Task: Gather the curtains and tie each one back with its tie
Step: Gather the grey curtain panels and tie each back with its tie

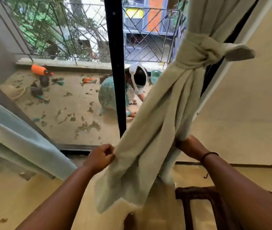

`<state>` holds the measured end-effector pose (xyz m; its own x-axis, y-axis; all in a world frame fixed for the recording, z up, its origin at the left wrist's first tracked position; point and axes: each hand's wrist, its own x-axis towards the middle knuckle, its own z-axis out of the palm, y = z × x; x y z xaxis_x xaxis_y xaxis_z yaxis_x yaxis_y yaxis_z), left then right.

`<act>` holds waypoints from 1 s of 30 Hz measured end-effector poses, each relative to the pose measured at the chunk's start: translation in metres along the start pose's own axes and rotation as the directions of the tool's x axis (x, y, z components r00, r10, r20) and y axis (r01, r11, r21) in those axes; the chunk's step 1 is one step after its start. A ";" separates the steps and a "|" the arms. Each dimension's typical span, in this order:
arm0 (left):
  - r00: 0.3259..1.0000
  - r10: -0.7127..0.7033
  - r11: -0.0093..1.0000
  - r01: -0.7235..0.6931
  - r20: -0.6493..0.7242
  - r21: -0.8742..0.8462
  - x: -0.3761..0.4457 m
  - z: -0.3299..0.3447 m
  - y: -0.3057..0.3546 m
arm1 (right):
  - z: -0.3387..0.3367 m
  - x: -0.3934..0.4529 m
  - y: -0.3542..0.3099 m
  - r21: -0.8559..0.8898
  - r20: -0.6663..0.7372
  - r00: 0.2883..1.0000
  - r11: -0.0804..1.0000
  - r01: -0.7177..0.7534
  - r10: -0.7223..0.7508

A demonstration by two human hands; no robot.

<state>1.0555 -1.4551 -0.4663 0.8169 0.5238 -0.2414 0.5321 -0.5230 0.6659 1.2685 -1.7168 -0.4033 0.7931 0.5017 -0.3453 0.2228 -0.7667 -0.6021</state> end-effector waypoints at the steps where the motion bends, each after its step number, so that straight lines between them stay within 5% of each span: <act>1: 0.999 -0.032 0.999 0.032 0.012 0.027 0.001 0.001 -0.011 | 0.002 0.001 0.013 0.019 0.021 0.997 0.997 -0.069 0.068; 5: 0.988 -0.154 0.984 0.151 0.031 0.092 0.004 0.003 -0.050 | 0.007 0.008 0.059 0.129 -0.041 0.959 0.953 -0.274 0.282; 9: 0.973 -0.186 0.978 0.169 0.139 0.123 0.007 0.015 -0.074 | 0.020 0.005 0.064 -0.013 -0.119 0.933 0.939 -0.343 0.339; 12: 0.964 -0.161 0.983 0.137 0.211 0.126 0.013 0.026 -0.070 | 0.039 -0.005 0.056 -0.176 -0.014 0.908 0.893 -0.413 0.418; 19: 0.932 -0.145 0.960 0.051 0.333 0.277 0.017 0.037 -0.053 | 0.089 -0.016 0.016 -0.520 0.161 0.945 0.838 -0.164 0.285; 25: 0.921 -0.188 0.897 0.019 0.342 0.442 -0.019 0.040 -0.064 | 0.146 -0.028 -0.011 -0.638 0.165 0.986 0.762 0.112 -0.006; 30: 0.900 -0.218 0.852 -0.014 0.378 0.523 -0.060 0.040 -0.089 | 0.201 -0.057 0.004 -0.561 0.203 0.979 0.819 0.121 -0.006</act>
<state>0.9676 -1.4664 -0.5392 0.7035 0.3310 -0.6289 0.5588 -0.8044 0.2017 1.1097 -1.6682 -0.5311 0.6603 0.5774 -0.4802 0.5968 -0.7916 -0.1311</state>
